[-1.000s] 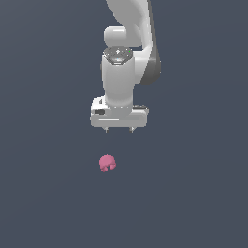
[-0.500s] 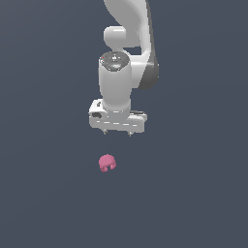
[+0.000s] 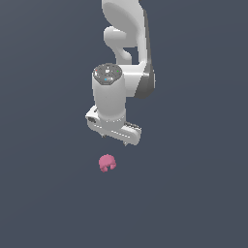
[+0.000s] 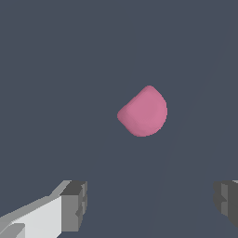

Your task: Pick up the object and move it to a goal position.

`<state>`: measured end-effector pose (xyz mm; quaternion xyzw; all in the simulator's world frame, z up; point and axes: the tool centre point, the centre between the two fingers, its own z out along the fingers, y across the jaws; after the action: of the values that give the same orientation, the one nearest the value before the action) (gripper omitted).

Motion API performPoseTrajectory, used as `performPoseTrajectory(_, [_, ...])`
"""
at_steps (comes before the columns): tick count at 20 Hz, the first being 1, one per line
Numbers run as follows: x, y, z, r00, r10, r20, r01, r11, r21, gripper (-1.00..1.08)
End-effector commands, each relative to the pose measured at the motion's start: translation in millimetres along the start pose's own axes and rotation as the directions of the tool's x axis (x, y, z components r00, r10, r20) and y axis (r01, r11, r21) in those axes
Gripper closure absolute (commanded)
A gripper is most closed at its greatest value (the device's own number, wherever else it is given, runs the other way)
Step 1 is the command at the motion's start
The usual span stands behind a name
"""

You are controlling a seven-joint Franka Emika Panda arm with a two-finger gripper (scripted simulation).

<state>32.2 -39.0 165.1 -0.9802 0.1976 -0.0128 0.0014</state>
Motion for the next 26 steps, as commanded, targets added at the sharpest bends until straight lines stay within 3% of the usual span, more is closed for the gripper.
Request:
performPoseTrajectory(1, [5.7,1.9,6.2,0.997,0.08,0.004,-0.08,0.997,0.0,-0.92])
performPoseTrajectory(5, [14.6,5.0,16.2,0.979,0.203,0.009,-0.203,0.979,-0.001,-0.92])
performPoseTrajectory(10, [25.1,9.0,28.8,0.936,0.351,0.014,-0.351,0.936,-0.005,-0.92])
performPoseTrajectory(18, [40.6,15.3,49.1,0.826,0.563,0.016,-0.563,0.827,-0.014,-0.92])
performPoseTrajectory(26, [50.4,19.5,63.0,0.726,0.688,0.013,-0.687,0.726,-0.021,-0.92])
